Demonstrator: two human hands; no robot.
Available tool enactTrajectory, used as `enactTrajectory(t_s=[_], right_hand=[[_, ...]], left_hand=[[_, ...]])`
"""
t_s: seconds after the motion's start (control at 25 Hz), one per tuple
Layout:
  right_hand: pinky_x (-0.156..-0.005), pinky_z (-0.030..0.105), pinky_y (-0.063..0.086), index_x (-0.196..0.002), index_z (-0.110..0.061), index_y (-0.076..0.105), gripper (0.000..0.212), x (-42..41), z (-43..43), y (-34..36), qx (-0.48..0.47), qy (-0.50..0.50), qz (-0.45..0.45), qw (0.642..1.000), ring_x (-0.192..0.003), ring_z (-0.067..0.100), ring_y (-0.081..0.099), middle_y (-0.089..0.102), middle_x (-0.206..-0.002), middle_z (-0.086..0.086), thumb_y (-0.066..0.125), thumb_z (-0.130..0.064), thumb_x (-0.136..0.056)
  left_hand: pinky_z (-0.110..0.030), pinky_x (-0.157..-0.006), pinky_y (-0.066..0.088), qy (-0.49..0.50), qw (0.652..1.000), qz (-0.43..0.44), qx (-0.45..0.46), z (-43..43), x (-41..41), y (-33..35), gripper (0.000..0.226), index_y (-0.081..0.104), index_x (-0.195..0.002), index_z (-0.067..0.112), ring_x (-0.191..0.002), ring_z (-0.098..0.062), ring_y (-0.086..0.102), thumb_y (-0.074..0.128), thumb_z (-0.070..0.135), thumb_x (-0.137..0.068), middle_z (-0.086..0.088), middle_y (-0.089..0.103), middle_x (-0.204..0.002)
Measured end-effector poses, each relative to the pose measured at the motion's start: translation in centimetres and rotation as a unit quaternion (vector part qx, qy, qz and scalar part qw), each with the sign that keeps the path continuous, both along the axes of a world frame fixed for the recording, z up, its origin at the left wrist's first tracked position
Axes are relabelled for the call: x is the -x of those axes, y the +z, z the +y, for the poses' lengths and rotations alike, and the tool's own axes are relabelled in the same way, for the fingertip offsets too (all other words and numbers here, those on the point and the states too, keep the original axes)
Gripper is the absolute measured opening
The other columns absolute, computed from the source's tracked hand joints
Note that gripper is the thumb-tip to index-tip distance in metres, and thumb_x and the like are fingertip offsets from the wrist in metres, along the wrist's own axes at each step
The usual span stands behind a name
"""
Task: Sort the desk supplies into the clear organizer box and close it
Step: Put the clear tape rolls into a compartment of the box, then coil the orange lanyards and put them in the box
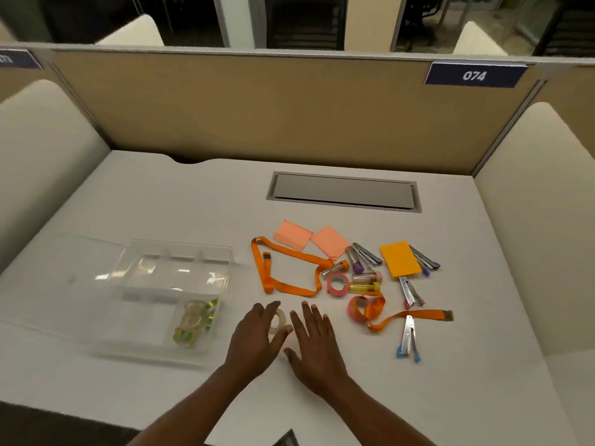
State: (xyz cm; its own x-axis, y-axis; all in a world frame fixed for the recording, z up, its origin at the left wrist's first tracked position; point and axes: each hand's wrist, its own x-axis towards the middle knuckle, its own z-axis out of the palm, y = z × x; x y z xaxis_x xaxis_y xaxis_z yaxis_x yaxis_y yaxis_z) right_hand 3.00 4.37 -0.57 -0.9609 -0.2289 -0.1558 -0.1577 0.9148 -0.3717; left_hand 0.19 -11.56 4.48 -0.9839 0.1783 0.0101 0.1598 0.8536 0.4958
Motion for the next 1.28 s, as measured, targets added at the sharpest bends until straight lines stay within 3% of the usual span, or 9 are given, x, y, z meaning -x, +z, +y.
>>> enactTrajectory(t_s=[0.12,0.24,0.48,0.64,0.8,1.0,1.28], right_hand=[[-0.116,0.043,-0.024,-0.153,-0.035,-0.018,0.077,0.0,-3.6,-0.9,-0.013,0.055,-0.019,0.998,-0.146,0.024,-0.032,-0.035,-0.158,-0.001,0.027,-0.061,-0.097],[-0.116,0.046,-0.021,-0.15,-0.035,-0.025,0.078,-0.2,-6.6,-1.7,-0.04,0.081,-0.043,0.995,-0.145,0.025,-0.036,-0.04,-0.156,-0.001,0.022,-0.063,-0.095],[-0.12,0.057,-0.01,-0.153,-0.031,-0.019,0.076,-0.2,-10.1,-2.2,-0.087,0.033,-0.047,0.995,-0.146,0.029,-0.033,-0.034,-0.159,0.005,0.011,-0.067,-0.093],[-0.12,0.058,-0.006,-0.155,-0.031,-0.011,0.076,-0.2,-10.6,-2.2,-0.082,0.013,-0.043,0.996,-0.149,0.029,-0.026,-0.026,-0.162,0.005,0.017,-0.066,-0.094],[-0.12,0.056,-0.009,-0.153,-0.033,-0.018,0.076,-0.1,-10.7,-2.2,-0.091,0.013,-0.053,0.994,-0.147,0.027,-0.031,-0.032,-0.16,0.003,0.013,-0.068,-0.093],[-0.121,0.055,-0.011,-0.151,-0.033,-0.022,0.077,0.1,-10.8,-1.7,-0.095,0.013,-0.067,0.993,-0.146,0.029,-0.031,-0.036,-0.157,0.003,0.017,-0.067,-0.094],[-0.122,0.052,-0.005,-0.157,-0.032,0.003,0.073,1.3,-10.3,-0.8,-0.073,0.024,-0.099,0.992,-0.151,0.029,-0.017,-0.018,-0.164,0.003,0.036,-0.057,-0.097]], left_hand=[[-0.022,-0.072,0.047,0.032,0.997,0.042,0.052,-5.6,-0.5,0.3,0.06,0.043,-0.143,0.025,-0.091,-0.013,0.056,0.055,0.052,-0.091,-0.002,0.059,-0.107],[-0.031,-0.076,0.05,0.078,0.993,0.042,0.081,-11.1,-1.2,0.1,0.059,0.047,-0.139,0.016,-0.095,-0.021,0.058,0.059,0.047,-0.09,-0.007,0.059,-0.115],[-0.036,-0.072,0.051,0.06,0.992,-0.015,0.111,-16.7,-0.3,-0.5,0.057,0.055,-0.123,0.009,-0.089,-0.025,0.057,0.074,0.041,-0.08,-0.009,0.058,-0.109],[-0.035,-0.071,0.051,0.014,0.988,-0.016,0.152,-17.4,0.9,-0.8,0.062,0.055,-0.122,0.013,-0.087,-0.025,0.057,0.078,0.043,-0.073,-0.009,0.058,-0.108],[-0.036,-0.068,0.052,-0.019,0.988,-0.01,0.155,-18.1,1.5,-0.8,0.071,0.056,-0.122,0.015,-0.087,-0.027,0.059,0.082,0.05,-0.065,-0.009,0.058,-0.108],[-0.035,-0.067,0.052,-0.025,0.987,-0.012,0.155,-18.2,1.2,-0.5,0.061,0.055,-0.122,0.016,-0.085,-0.025,0.06,0.073,0.046,-0.073,-0.009,0.057,-0.11],[-0.032,-0.064,0.051,-0.015,0.991,-0.006,0.133,-17.5,0.7,0.4,0.058,0.055,-0.12,0.015,-0.081,-0.024,0.06,0.074,0.041,-0.072,-0.009,0.057,-0.107]])
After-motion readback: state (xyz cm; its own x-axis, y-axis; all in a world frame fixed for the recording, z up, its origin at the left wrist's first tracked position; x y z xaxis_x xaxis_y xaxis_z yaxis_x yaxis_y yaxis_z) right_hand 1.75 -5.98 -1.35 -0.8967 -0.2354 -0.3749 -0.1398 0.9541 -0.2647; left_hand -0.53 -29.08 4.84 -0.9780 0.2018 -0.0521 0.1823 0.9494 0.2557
